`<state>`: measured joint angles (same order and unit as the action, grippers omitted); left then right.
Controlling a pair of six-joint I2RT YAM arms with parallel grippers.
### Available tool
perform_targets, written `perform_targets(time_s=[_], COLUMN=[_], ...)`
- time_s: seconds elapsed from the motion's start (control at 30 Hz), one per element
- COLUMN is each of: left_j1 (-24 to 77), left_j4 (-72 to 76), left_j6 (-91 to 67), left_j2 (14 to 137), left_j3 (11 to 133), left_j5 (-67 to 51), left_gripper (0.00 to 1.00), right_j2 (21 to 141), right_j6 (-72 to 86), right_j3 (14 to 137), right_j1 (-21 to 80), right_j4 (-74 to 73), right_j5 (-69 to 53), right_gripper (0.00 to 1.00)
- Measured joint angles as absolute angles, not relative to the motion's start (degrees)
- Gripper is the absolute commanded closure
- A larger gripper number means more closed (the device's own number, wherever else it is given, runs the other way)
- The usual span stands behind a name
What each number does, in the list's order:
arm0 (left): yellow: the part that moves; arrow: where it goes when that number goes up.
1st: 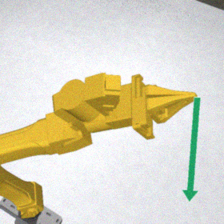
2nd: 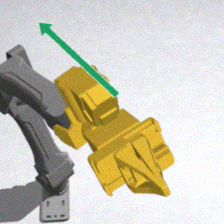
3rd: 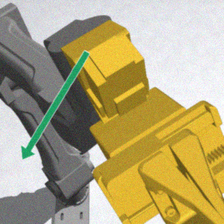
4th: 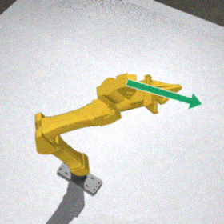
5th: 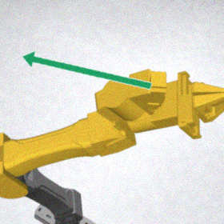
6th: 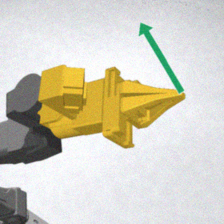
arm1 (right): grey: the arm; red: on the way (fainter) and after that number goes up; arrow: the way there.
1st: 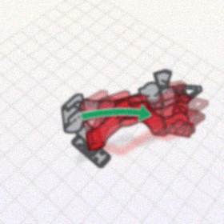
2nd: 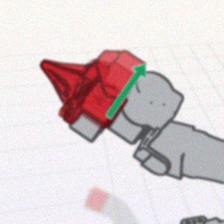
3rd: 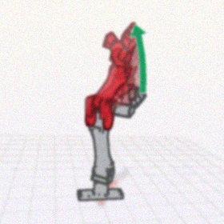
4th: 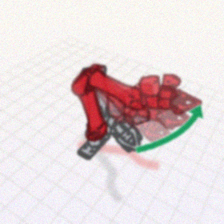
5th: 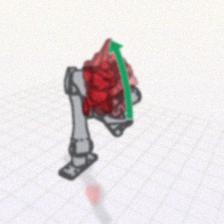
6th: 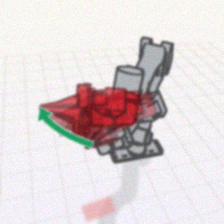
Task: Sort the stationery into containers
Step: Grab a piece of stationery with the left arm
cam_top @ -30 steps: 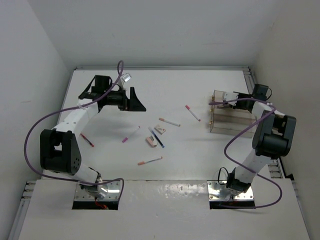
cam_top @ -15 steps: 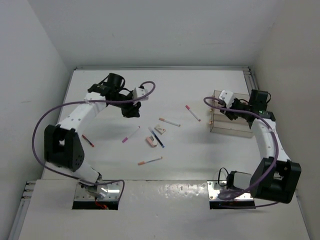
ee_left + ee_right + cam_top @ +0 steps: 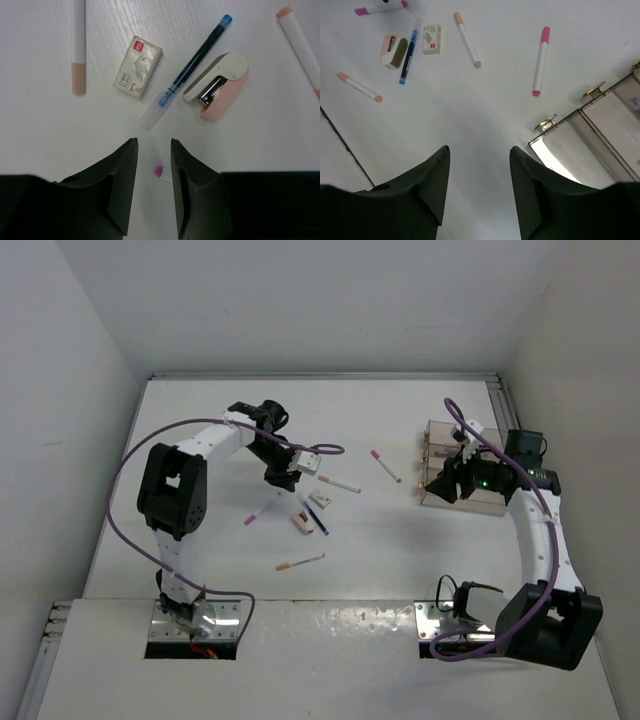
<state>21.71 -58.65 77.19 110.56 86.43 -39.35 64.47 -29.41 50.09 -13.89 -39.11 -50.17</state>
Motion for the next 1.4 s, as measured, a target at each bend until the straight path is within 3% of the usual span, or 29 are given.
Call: perform_targets(time_s=[0.33,0.53,0.83,1.13,1.4], left_j1=[25.7,26.7,27.0,27.5,29.2], left_j4=[-59.7,-60.5,-59.2,-56.6,-56.1], left_j6=[83.2,84.8,84.3,82.9,80.2], left_j2=[118.6,120.6,122.4,122.0,116.6], left_j3=[90.3,90.2,90.3,89.7,85.9], left_j5=[-37.7,-35.5,-32.8,-31.6,-29.0], left_gripper=[0.58,0.48,0.48,0.82,0.88], right_j2=[65.1,68.0,70.2,70.5,67.9], right_j6=[-26.5,-26.0,-25.8,-27.0,-26.6], right_j3=[50.6,52.2,54.7,59.2,60.6], right_j1=[-15.8,-16.5,-16.6,-16.5,-15.0], right_j4=[-43.0,-43.7,-44.4,-46.7,-48.6], right_j5=[-51.6,-52.3,-53.2,-54.9,-56.0], right_gripper=[0.47,0.45,0.45,0.46,0.47])
